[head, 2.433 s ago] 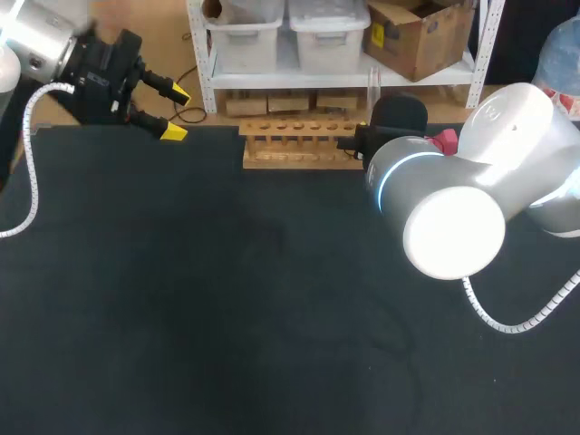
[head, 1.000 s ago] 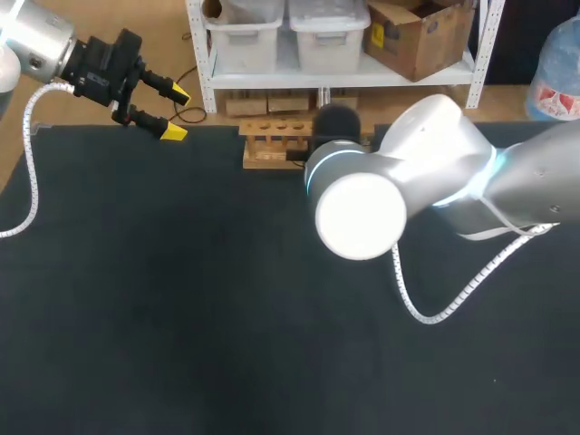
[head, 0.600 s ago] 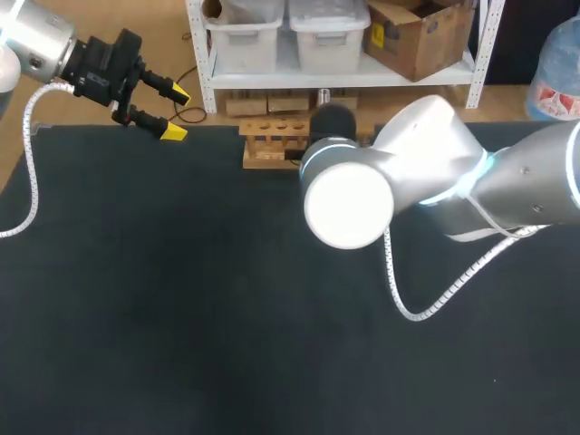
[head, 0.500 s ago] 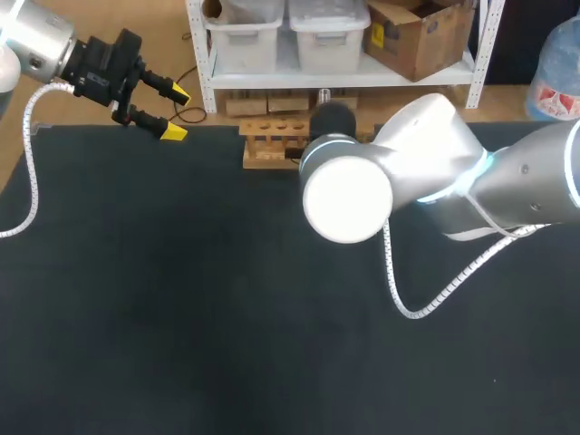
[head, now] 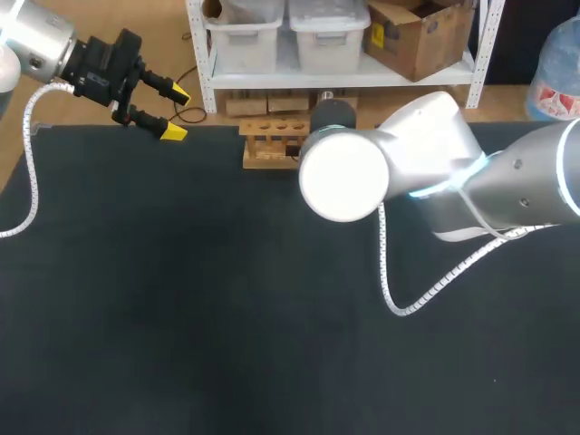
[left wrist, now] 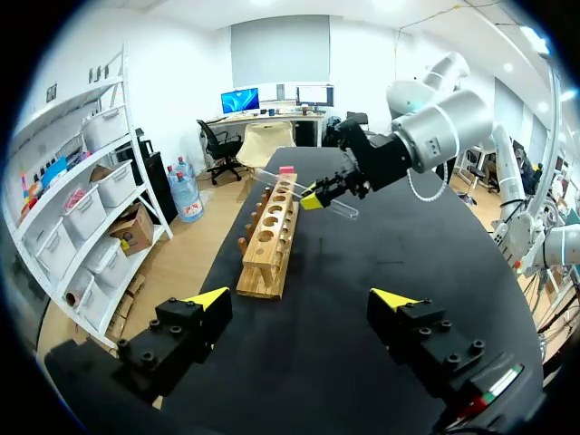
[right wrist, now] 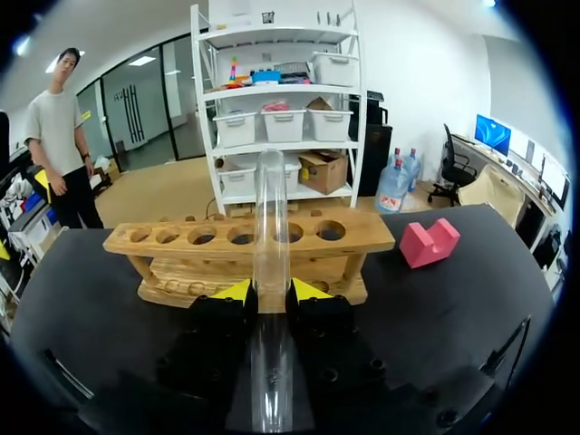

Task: Grasp the test tube, adjust it, and insert it.

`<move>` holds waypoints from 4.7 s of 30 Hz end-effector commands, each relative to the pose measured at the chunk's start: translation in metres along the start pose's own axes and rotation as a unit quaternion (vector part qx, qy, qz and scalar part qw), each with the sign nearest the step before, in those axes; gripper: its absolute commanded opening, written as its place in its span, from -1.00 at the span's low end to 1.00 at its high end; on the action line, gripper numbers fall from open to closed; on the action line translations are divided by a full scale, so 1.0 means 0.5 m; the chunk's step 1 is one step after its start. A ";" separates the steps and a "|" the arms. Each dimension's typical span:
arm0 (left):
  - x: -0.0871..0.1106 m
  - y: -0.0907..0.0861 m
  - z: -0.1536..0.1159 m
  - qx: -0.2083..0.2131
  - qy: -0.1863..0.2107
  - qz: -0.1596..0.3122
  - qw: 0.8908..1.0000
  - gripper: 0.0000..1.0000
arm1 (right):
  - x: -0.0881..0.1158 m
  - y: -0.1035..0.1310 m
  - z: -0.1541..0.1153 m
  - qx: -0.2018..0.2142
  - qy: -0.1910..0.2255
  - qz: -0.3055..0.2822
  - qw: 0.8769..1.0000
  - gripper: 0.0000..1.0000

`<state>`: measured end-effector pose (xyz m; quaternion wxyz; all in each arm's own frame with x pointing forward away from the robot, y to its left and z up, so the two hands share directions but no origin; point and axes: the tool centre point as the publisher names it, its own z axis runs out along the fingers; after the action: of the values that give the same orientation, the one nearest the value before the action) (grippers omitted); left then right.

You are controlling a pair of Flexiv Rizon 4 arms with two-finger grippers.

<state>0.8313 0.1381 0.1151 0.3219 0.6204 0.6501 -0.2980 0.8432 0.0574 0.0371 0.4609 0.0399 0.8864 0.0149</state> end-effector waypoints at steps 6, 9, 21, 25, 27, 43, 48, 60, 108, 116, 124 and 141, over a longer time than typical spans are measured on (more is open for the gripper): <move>0.001 -0.001 0.001 -0.001 0.000 0.001 1.000 1.00 | 0.005 0.001 0.013 -0.002 0.015 -0.007 1.000 -1.00; 0.001 -0.001 0.001 -0.001 0.000 0.001 1.000 1.00 | 0.006 0.000 0.015 -0.002 0.025 -0.008 1.000 -1.00; 0.001 -0.001 0.001 -0.001 0.000 0.001 1.000 1.00 | 0.018 -0.005 0.023 -0.006 0.061 -0.017 0.998 -1.00; 0.001 -0.001 0.001 -0.001 0.000 0.001 1.000 1.00 | 0.023 -0.006 0.024 -0.008 0.070 -0.020 0.997 -1.00; 0.001 -0.001 0.001 -0.001 0.000 0.001 1.000 1.00 | 0.024 -0.006 0.024 -0.010 0.075 -0.023 0.997 -1.00; 0.001 -0.001 0.001 -0.001 0.000 0.001 1.000 1.00 | 0.015 -0.009 0.002 -0.012 0.069 -0.017 0.997 -1.00; 0.001 -0.001 0.001 -0.001 0.000 0.001 1.000 1.00 | -0.004 -0.016 -0.037 -0.022 0.036 0.009 0.999 -1.00; 0.001 -0.001 0.001 -0.001 0.000 0.001 1.000 1.00 | -0.077 -0.027 -0.104 -0.051 -0.088 0.068 0.992 -1.00; 0.001 -0.001 0.001 -0.001 0.000 0.001 1.000 1.00 | -0.218 -0.030 -0.123 -0.083 -0.239 0.043 0.966 -1.00; 0.001 -0.001 0.001 -0.001 0.000 0.001 1.000 1.00 | -0.252 -0.020 -0.109 -0.087 -0.258 0.018 0.962 -1.00; 0.001 -0.001 0.001 -0.001 0.000 0.001 1.000 1.00 | -0.274 -0.012 -0.093 -0.100 -0.296 0.008 0.950 -1.00; 0.001 -0.001 0.001 -0.001 0.000 0.001 1.000 1.00 | -0.264 -0.018 -0.054 -0.113 -0.321 -0.016 0.940 -1.00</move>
<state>0.8313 0.1381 0.1151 0.3219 0.6204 0.6501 -0.2980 0.8939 0.0407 0.1636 0.7177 0.0188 0.6939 0.0545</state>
